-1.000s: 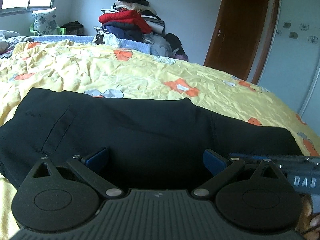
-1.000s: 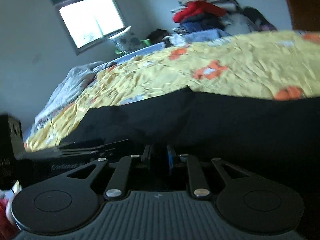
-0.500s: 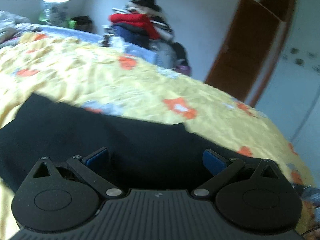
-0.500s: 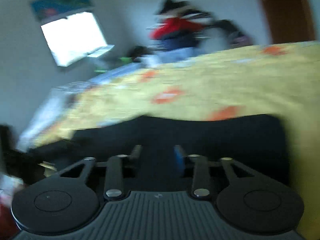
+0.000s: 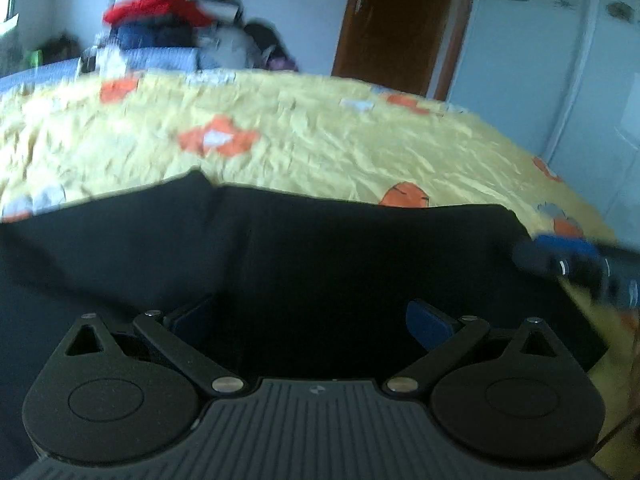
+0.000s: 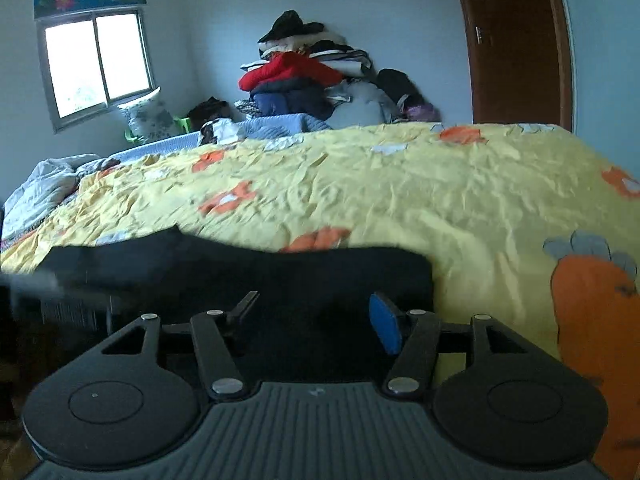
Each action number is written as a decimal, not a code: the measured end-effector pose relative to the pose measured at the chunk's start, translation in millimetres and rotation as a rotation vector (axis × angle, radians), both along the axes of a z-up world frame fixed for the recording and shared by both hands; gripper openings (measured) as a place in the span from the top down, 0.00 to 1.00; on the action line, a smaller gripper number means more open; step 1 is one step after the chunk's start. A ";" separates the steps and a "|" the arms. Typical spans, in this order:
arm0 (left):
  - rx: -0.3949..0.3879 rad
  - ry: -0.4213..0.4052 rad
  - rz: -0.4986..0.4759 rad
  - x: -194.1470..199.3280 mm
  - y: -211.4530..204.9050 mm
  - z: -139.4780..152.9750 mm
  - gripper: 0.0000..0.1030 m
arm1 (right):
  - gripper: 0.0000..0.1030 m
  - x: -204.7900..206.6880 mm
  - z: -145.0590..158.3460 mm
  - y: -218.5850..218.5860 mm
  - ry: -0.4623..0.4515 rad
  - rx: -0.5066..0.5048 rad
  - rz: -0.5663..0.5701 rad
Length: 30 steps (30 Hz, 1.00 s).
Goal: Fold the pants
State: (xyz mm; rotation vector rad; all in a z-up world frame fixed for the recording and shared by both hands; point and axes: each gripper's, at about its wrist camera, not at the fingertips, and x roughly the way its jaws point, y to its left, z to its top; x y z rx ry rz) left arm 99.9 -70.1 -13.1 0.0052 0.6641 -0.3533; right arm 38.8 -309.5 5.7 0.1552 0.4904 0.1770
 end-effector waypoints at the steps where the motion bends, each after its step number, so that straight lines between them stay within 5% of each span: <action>1: 0.033 -0.017 -0.006 -3.2 -3.6 -2.7 0.00 | 0.43 8.5 -0.8 0.5 0.013 -0.007 0.020; 4: 0.088 -0.045 -0.016 -8.7 -11.5 -3.2 0.00 | 0.43 37.6 -14.1 1.5 0.094 -0.051 0.014; 10: 0.054 -0.033 -0.020 -7.5 -7.1 -3.2 0.00 | 0.42 26.2 -13.8 1.0 0.062 -0.027 -0.043; 14: 0.060 -0.037 -0.018 -8.1 -8.5 -3.0 0.00 | 0.14 5.9 -17.8 13.0 0.077 -0.060 0.009; 18: 0.077 -0.042 -0.018 -10.0 -11.0 -2.3 0.00 | 0.00 4.2 -26.0 33.9 0.096 -0.200 0.023; 26: 0.063 -0.032 0.003 -17.3 -4.9 -0.4 0.00 | 0.00 3.6 -27.3 37.9 0.099 -0.209 0.001; 30: 0.127 -0.027 0.020 -30.3 -0.8 3.1 0.00 | 0.00 4.3 -27.0 38.8 0.101 -0.209 -0.011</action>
